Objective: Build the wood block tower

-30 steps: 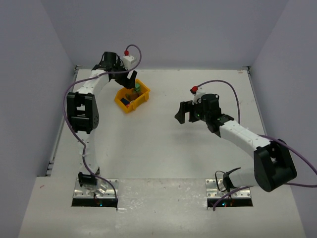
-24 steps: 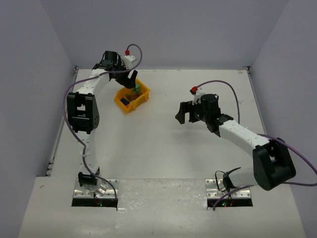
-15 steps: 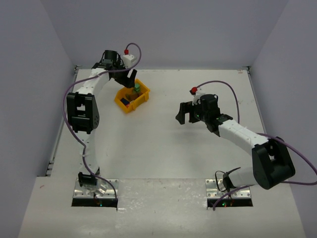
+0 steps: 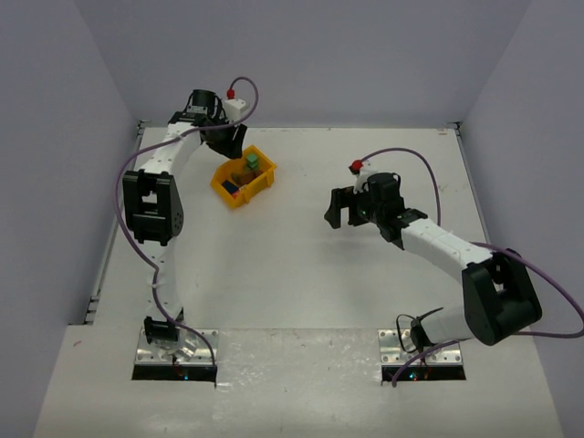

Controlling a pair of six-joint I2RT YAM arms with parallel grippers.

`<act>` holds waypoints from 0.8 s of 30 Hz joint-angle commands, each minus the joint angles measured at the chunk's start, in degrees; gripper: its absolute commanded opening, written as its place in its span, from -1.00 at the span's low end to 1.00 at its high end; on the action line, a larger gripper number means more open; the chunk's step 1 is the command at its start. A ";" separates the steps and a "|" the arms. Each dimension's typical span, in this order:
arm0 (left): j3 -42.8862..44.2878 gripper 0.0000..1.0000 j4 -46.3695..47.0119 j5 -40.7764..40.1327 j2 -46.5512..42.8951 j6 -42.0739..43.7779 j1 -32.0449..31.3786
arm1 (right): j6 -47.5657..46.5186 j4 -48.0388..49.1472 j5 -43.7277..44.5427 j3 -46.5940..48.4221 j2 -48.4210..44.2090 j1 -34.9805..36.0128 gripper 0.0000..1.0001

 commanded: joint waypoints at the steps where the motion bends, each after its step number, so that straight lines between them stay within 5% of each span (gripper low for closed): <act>1: -0.11 0.03 -1.19 -0.65 -1.80 0.20 -0.85 | -1.27 0.85 1.43 3.18 0.74 0.01 0.97; 8: -9.65 0.11 3.43 -5.61 -7.28 1.91 -2.30 | -1.48 0.26 3.08 3.29 1.02 0.07 0.97; 18: -4.39 -0.06 1.84 -7.21 -1.42 0.51 -2.30 | -1.66 0.96 3.18 3.10 1.18 0.07 0.97; 24: -2.54 0.32 3.13 -12.39 0.46 -1.70 -2.30 | -1.66 0.57 2.46 3.55 1.75 0.07 0.97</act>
